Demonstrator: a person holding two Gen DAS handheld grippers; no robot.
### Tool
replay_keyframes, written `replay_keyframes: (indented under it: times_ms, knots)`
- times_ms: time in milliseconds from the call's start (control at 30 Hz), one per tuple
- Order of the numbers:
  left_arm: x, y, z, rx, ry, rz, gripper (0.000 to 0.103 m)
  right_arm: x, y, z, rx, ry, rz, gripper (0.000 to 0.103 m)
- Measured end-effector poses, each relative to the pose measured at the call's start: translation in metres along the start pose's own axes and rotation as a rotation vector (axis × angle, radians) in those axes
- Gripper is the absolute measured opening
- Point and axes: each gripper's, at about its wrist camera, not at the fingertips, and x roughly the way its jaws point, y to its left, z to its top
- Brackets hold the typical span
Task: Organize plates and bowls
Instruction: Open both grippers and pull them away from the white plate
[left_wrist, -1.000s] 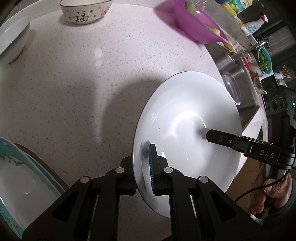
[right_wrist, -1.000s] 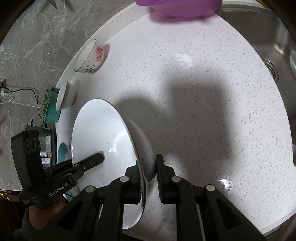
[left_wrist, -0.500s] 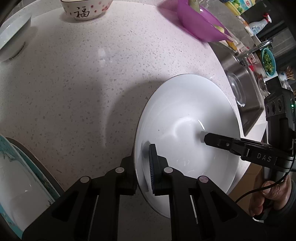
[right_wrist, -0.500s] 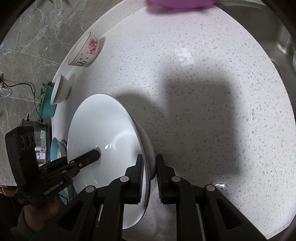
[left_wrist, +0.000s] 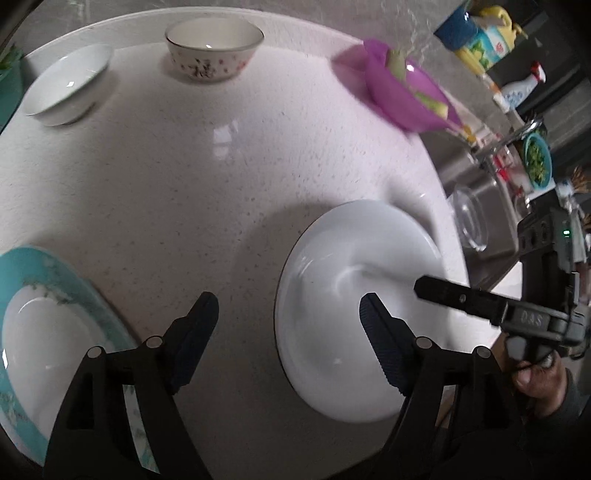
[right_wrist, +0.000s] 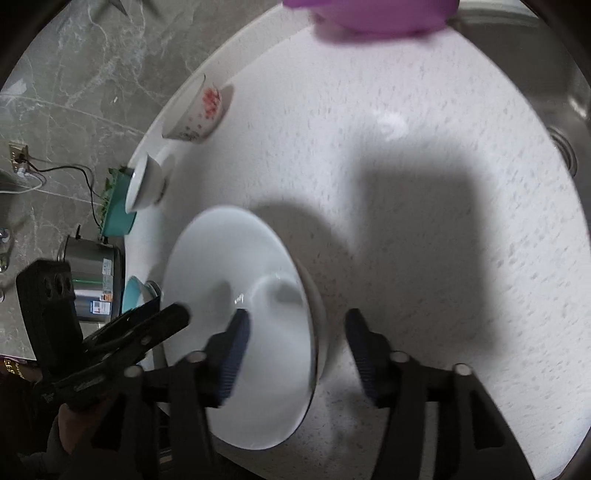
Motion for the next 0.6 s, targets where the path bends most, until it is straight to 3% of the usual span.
replay_keyframes:
  times_ms: [167,300,467,600]
  knots:
    - [-0.063,0.015,0.019,-0.076,-0.097,-0.087,0.088,-0.032,0.001,0.025,-0.015,-0.073,-0.007,0.083]
    - [-0.127,0.058,0.054,-0.113,-0.214,-0.112,0.095,-0.045,0.035,0.062,-0.097,-0.130,0.054,0.098]
    - [-0.177,0.144,0.108,-0.118,-0.294,0.005,0.096,-0.031,0.114,0.105,-0.208,-0.131,0.149,0.103]
    - [-0.178,0.214,0.148,-0.115,-0.277,0.061,0.096,-0.005,0.183,0.126,-0.250,-0.151,0.155,0.103]
